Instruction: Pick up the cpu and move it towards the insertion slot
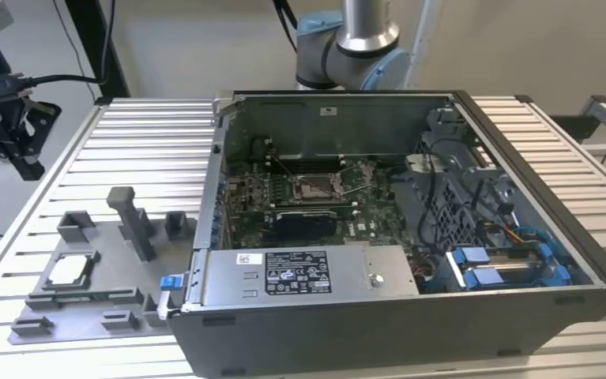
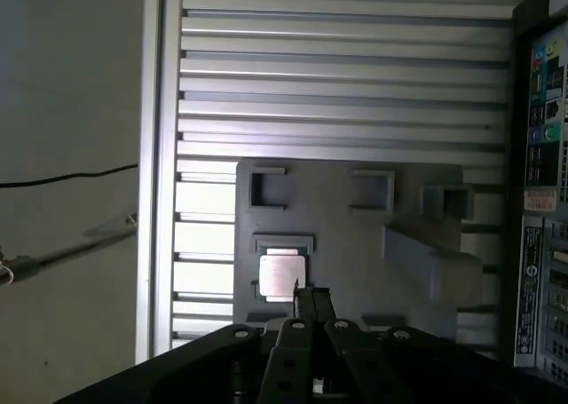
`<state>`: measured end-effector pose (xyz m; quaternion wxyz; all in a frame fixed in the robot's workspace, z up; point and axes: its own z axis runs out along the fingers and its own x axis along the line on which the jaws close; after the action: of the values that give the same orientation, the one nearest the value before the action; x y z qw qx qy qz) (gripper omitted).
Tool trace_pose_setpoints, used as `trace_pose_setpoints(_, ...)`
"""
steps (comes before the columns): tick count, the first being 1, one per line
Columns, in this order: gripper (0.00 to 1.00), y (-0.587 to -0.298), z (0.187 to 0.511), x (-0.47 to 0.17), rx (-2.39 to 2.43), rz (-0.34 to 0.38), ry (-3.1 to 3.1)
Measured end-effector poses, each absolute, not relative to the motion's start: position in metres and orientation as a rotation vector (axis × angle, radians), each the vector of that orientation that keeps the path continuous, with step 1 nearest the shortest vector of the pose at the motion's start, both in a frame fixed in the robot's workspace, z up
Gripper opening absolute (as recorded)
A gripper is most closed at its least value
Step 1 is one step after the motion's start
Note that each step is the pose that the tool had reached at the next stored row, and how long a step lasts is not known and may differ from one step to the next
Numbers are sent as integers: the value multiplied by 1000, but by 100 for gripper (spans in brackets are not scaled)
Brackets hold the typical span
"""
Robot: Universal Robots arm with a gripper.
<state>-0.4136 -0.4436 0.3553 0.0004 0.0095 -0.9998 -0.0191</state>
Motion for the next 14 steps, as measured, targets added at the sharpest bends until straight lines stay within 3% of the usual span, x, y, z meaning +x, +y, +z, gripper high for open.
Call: trace_pose_setpoints(14,0,-445,355,-414,30,-60,-3140)
